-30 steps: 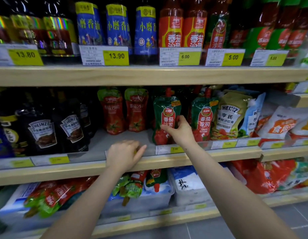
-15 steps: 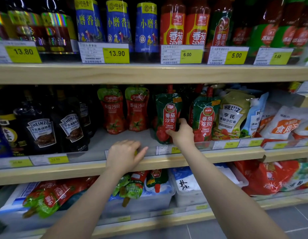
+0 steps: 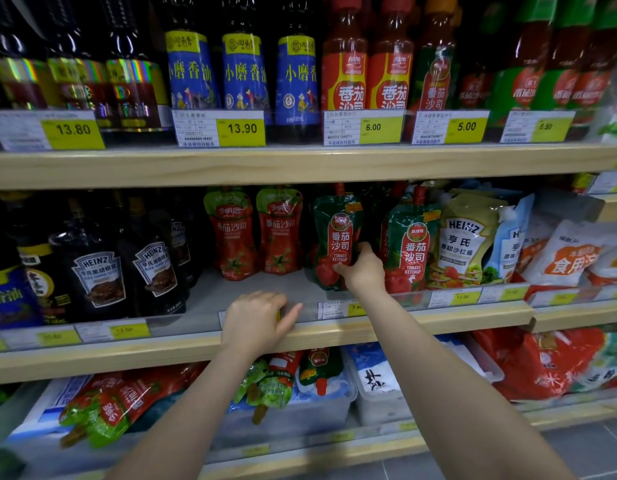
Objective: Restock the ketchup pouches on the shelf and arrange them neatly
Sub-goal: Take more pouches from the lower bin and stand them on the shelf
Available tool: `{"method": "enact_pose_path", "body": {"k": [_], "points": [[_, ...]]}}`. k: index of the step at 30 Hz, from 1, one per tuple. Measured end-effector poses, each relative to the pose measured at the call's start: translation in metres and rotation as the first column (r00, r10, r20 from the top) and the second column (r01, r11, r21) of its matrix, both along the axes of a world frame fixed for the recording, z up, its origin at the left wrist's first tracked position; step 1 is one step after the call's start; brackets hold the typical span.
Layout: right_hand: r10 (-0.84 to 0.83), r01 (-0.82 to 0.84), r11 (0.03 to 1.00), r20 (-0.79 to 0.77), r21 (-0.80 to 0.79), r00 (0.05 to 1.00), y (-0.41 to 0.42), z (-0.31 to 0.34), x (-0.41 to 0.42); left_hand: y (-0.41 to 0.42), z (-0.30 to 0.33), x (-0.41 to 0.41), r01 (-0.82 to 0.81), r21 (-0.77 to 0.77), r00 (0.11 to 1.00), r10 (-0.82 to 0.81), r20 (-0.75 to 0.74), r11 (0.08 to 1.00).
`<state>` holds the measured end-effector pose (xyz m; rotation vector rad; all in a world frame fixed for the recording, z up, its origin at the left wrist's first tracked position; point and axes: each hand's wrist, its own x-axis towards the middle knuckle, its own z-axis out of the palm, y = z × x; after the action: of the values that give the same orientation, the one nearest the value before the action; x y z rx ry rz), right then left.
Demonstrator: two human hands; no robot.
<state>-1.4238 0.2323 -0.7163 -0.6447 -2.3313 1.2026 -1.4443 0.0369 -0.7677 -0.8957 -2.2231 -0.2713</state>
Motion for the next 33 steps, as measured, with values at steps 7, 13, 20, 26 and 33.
{"method": "enact_pose_path", "body": {"k": [7,13,20,26,33], "points": [[0.197,-0.18,0.977,-0.175,0.111,0.965,-0.024,-0.016,0.068,-0.008,-0.004,0.007,0.05,0.004,0.999,-0.05,0.015,0.999],[0.241,-0.256,0.965,-0.179,-0.065,0.954,-0.033,-0.074,0.126,-0.04,-0.051,0.03,0.068,0.0,0.998,-0.068,-0.002,0.998],[0.172,-0.087,0.817,0.097,-0.57,0.98,-0.041,-0.144,0.111,-0.045,-0.118,0.062,0.231,-0.112,0.967,-0.216,0.135,0.966],[0.143,0.025,0.693,0.17,-0.72,0.975,-0.055,-0.163,0.079,-0.037,-0.142,0.062,0.176,-0.206,0.924,-0.089,0.372,0.963],[0.235,-0.007,0.695,0.219,-0.719,0.947,-0.027,-0.149,0.1,-0.037,-0.148,0.062,0.183,-0.177,0.924,-0.108,0.367,0.967]]}}
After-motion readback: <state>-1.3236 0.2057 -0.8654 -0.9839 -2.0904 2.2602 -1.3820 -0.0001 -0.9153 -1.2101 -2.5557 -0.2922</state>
